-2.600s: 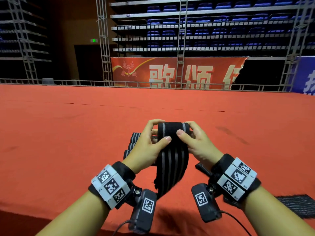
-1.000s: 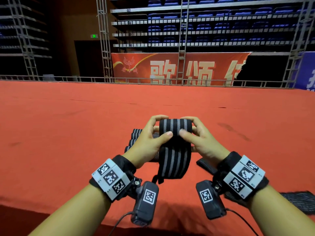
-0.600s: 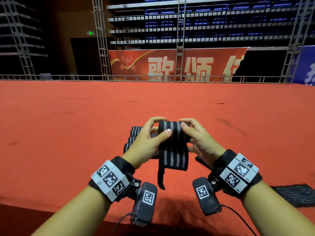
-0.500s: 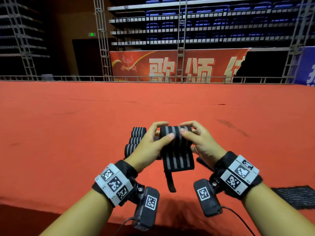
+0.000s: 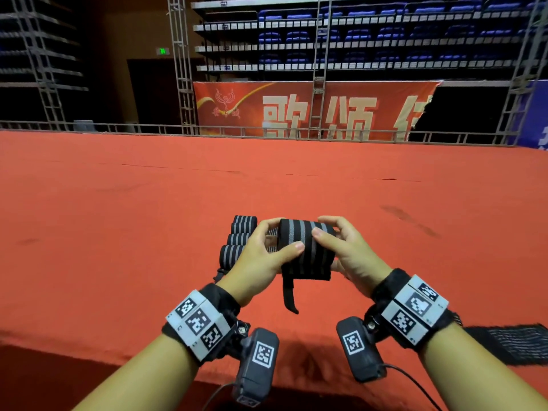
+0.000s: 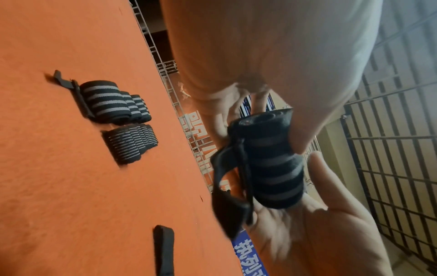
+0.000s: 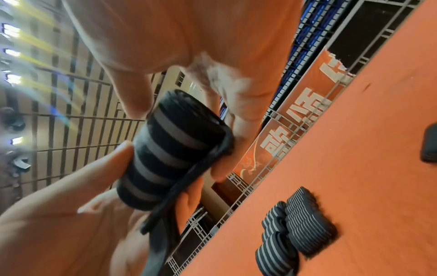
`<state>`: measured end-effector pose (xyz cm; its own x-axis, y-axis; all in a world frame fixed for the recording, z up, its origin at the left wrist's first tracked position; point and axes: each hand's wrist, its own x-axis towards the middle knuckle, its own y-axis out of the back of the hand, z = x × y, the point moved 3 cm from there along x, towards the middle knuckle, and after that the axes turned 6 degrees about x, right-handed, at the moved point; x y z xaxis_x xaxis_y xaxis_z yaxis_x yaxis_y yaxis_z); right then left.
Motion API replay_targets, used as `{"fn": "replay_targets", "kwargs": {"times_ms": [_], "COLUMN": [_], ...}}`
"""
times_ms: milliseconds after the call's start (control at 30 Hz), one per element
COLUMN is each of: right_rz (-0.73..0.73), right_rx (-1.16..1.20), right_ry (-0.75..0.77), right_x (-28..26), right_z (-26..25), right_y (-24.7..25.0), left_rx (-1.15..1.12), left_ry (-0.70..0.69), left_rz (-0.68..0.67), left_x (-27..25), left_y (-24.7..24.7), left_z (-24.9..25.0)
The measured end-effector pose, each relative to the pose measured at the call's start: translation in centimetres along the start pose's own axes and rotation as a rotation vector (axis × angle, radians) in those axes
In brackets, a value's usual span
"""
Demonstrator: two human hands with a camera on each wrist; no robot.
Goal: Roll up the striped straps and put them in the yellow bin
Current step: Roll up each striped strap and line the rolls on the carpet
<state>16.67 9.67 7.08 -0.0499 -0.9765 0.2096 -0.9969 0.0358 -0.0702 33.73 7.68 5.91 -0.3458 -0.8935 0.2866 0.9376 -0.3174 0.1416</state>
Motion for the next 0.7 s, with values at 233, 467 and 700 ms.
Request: {"fn": "replay_targets", "kwargs": {"times_ms": [233,467,700], "right_rz": [-0.032,0.025,0.067], "right_rx": [0.011,-0.041,-0.182], "right_ry": [-0.182,-0.455,-0.591], "right_x": [0.6,5.5,10.0], "right_z": [3.8,11.5,18.4], "right_y": [-1.0,-3.1,-4.5], "left_rx": [-0.074,0.001,0.248], "left_ry": [0.213,0.404,0.474], "left_rz": [0.066,0.16,0.261], "left_x": [0.0,3.6,6.6], "left_y": [1.2,2.9,4.5], "left_z": [-3.9,-11.6,-19.2]}}
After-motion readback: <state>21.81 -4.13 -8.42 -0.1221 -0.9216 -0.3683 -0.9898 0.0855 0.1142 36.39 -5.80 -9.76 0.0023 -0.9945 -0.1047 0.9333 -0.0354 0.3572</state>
